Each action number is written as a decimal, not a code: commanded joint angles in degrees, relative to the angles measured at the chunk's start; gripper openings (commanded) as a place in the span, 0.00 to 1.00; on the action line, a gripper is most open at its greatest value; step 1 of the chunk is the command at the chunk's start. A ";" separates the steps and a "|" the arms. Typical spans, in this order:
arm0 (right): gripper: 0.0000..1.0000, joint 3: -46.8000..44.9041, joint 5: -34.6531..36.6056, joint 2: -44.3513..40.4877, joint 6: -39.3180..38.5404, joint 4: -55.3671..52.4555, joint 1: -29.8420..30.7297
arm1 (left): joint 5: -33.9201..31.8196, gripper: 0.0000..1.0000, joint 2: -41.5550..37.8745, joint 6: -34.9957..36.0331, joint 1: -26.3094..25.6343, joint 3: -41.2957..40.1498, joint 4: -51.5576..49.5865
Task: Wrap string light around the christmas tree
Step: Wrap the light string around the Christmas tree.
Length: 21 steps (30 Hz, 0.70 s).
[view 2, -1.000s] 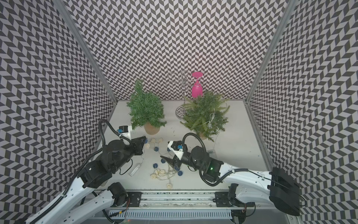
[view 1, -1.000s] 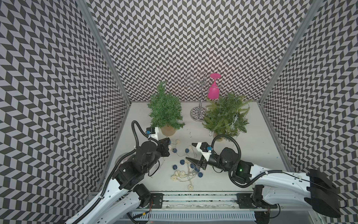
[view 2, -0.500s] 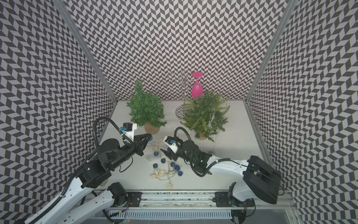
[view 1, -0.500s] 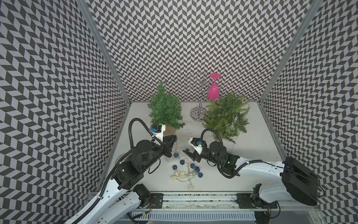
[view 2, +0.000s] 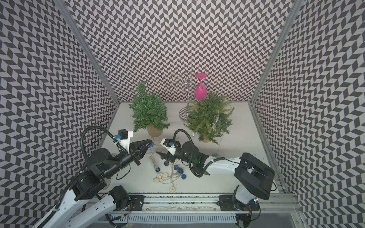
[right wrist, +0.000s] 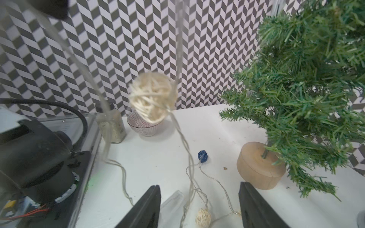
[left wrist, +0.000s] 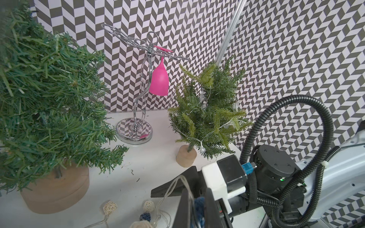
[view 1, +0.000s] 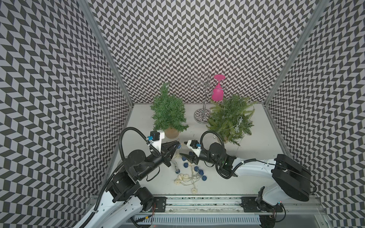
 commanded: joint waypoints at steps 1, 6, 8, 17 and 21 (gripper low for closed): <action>0.62 2.91 1.09 3.06 0.12 4.93 1.13 | 1.02 0.00 -0.30 0.19 0.15 -0.32 1.51; 0.42 7.57 8.92 9.25 1.23 2.06 1.01 | 0.53 0.00 -1.93 -0.27 0.19 -0.38 1.80; 0.39 6.60 11.91 9.89 0.90 4.79 1.03 | -0.56 0.00 -3.92 -0.39 0.16 -0.55 1.50; 0.04 5.09 14.31 -0.71 -1.09 -0.44 1.55 | -10.87 0.00 -6.41 -3.07 0.14 -3.48 0.29; 0.00 9.64 15.08 -5.45 -1.56 -12.63 1.55 | -16.58 0.00 -9.70 -4.01 0.17 -4.86 1.96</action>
